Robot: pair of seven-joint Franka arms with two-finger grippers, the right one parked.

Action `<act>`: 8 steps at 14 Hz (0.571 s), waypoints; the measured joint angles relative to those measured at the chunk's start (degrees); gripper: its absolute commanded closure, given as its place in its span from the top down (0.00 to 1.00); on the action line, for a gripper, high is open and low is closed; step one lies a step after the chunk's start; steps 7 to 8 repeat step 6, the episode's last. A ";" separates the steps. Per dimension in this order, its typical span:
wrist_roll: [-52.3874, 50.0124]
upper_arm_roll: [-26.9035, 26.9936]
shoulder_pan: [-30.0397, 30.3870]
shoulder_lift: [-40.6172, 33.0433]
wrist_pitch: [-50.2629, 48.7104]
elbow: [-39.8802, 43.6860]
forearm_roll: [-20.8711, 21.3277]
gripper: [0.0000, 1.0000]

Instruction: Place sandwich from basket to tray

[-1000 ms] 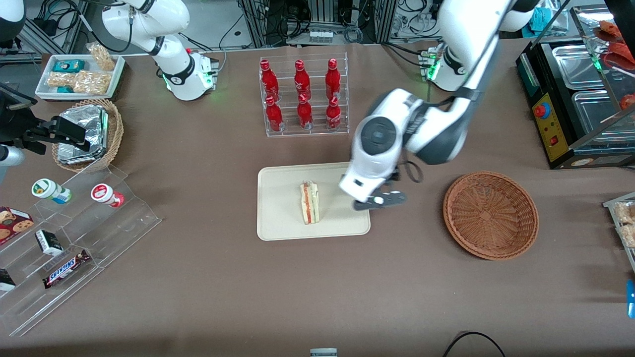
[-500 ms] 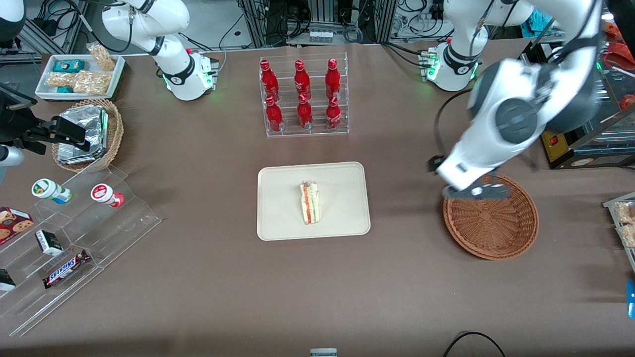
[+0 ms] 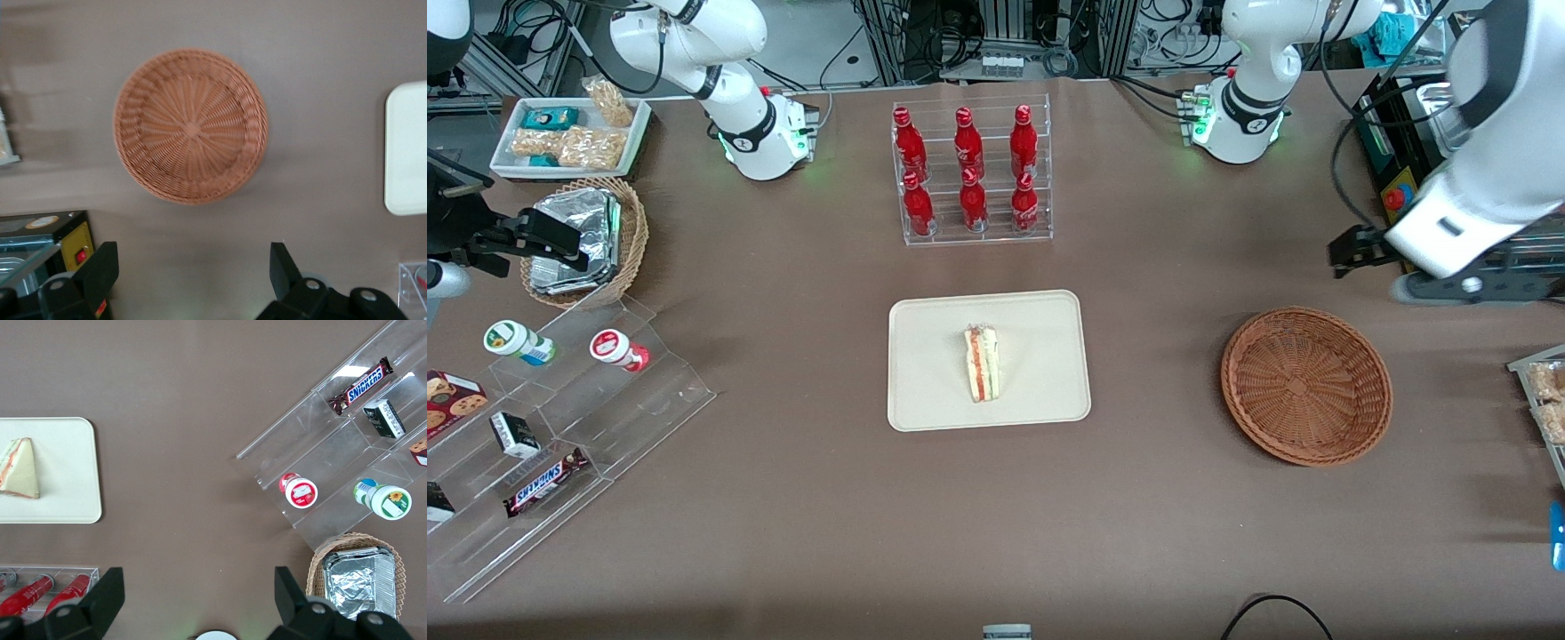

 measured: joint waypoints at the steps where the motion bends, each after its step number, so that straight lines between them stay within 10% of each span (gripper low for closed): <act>1: 0.00 0.46 0.31 -0.08 -0.28 1.28 -0.02 1.00; 8: 0.01 4.17 0.44 -0.11 -1.13 4.50 -1.10 1.00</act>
